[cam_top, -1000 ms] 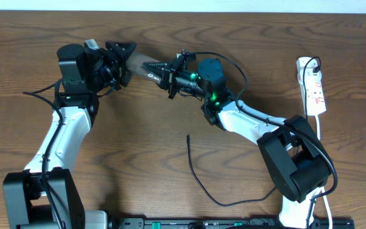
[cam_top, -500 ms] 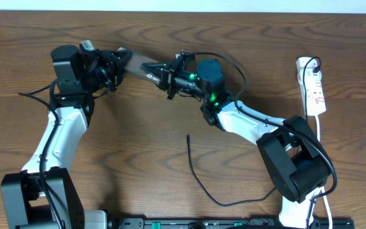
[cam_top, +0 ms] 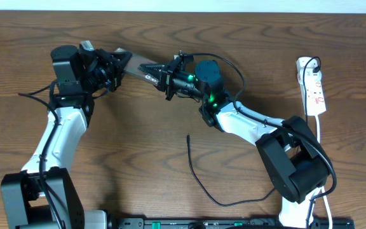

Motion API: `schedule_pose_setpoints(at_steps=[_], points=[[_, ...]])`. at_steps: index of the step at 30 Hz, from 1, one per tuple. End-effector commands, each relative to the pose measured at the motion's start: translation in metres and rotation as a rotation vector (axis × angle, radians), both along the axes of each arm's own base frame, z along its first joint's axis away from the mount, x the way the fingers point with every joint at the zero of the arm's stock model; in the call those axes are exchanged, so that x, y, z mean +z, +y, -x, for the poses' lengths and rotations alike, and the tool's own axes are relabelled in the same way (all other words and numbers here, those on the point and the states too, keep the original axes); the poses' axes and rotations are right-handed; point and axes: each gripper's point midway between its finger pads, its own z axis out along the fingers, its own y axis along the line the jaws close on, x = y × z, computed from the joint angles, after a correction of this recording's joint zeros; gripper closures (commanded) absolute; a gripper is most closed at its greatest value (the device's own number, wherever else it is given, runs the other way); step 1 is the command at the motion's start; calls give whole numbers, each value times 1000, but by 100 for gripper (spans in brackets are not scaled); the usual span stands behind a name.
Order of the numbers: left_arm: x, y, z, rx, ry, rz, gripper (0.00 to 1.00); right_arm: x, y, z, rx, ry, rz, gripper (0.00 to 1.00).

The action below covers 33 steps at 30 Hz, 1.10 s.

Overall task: Plug charger to phone and switch on socket
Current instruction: 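Regrasp the phone's bottom end with the left gripper, holding it between both, then release the phone from the right gripper and swing the left gripper left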

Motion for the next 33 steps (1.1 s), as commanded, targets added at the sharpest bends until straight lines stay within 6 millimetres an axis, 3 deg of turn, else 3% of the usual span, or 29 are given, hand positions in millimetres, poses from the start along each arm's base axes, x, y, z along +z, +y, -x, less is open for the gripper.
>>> schedule_pose_setpoints(at_steps=[1, 13, 15, 19, 22, 26, 30, 33], points=[[-5, 0, 1, -11, -3, -16, 92, 10, 5, 2, 12, -36, -14, 99], [-6, 1, 0, -5, -3, -20, 92, 10, 5, 2, 12, -36, -14, 98], [-6, 1, 0, -5, -3, -20, 93, 10, 5, 2, 12, -36, -14, 89], [-6, 1, 0, -5, -3, -20, 93, 11, 5, 3, 13, -46, -11, 53], [-6, 2, 0, -2, -1, -22, 93, 14, 5, 3, 11, -130, 4, 38], [-9, 4, 0, 5, 6, -30, 93, 15, 2, 0, 4, -136, 4, 5], [-13, 16, 1, 33, 32, -27, 93, 15, -1, -1, 10, -136, 4, 1], [-15, 39, 2, 73, 46, -16, 93, 15, -6, -3, 20, -139, 6, 1]])
